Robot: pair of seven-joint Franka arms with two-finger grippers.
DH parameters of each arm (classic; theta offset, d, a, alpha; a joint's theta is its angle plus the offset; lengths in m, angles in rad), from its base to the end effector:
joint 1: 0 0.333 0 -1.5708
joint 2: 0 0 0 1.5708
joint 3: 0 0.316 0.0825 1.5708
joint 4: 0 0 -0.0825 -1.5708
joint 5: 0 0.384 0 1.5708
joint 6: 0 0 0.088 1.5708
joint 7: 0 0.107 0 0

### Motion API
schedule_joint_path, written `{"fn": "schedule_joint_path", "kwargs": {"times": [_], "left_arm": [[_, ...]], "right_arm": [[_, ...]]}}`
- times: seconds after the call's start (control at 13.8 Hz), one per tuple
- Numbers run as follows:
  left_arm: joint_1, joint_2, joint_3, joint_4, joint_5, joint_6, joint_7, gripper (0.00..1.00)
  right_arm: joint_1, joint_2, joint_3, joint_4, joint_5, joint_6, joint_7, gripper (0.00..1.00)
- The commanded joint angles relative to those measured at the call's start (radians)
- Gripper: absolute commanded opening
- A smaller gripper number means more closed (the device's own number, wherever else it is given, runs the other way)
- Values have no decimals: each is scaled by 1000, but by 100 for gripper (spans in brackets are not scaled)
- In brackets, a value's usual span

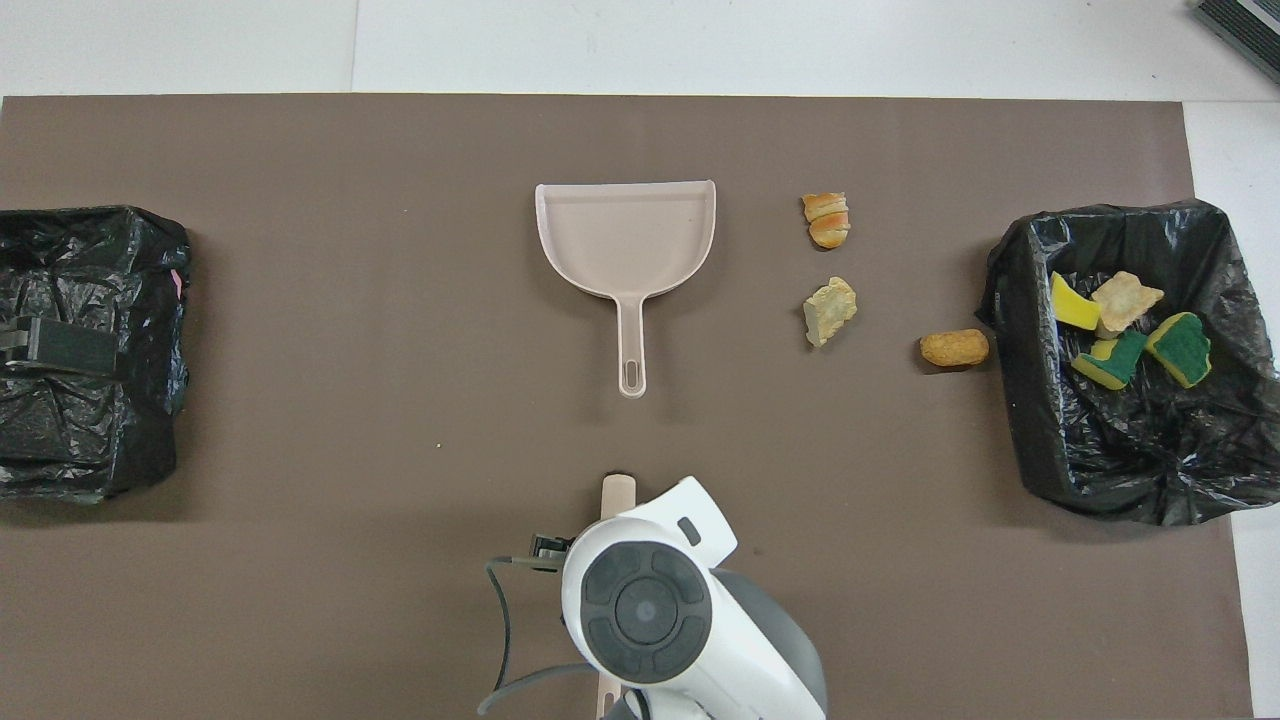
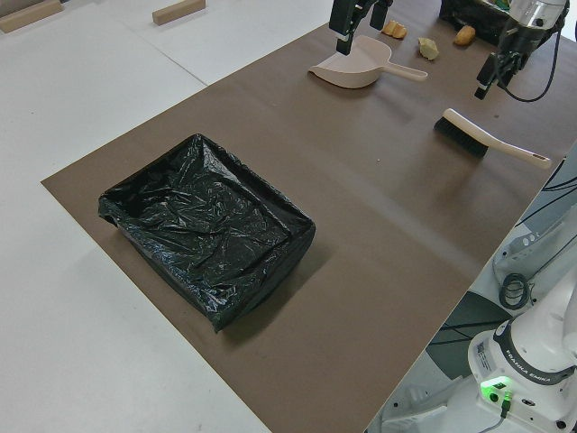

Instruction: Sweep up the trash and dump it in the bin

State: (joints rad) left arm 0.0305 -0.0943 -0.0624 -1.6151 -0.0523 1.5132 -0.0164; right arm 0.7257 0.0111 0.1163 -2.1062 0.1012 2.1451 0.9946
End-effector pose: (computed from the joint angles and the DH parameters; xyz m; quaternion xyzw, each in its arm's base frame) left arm 0.5185 -0.0241 0.6493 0.9997 -0.0090 -0.0044 0.0231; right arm 0.3619 0.4115 0.4147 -0.9936 0.1029 0.0261 0.0375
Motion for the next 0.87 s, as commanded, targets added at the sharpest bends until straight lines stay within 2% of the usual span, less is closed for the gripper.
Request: {"fn": "schedule_joint_path", "kwargs": {"times": [0.0, 0.22, 0.58, 0.8], "left_arm": [[8, -10, -5, 0, -3, -7, -8, 100], [9, -10, -5, 0, -3, -7, -8, 100], [9, -10, -5, 0, -3, -7, -8, 100], [6, -10, -7, 0, -3, -5, -10, 100]], "right_arm": [[26, -43, -3, -122, 23, 64, 29, 99], [70, -31, -3, -185, 23, 128, 91, 88], [110, -3, -1, -196, 35, 127, 96, 80], [113, -3, -3, -196, 81, 127, 81, 67]]}}
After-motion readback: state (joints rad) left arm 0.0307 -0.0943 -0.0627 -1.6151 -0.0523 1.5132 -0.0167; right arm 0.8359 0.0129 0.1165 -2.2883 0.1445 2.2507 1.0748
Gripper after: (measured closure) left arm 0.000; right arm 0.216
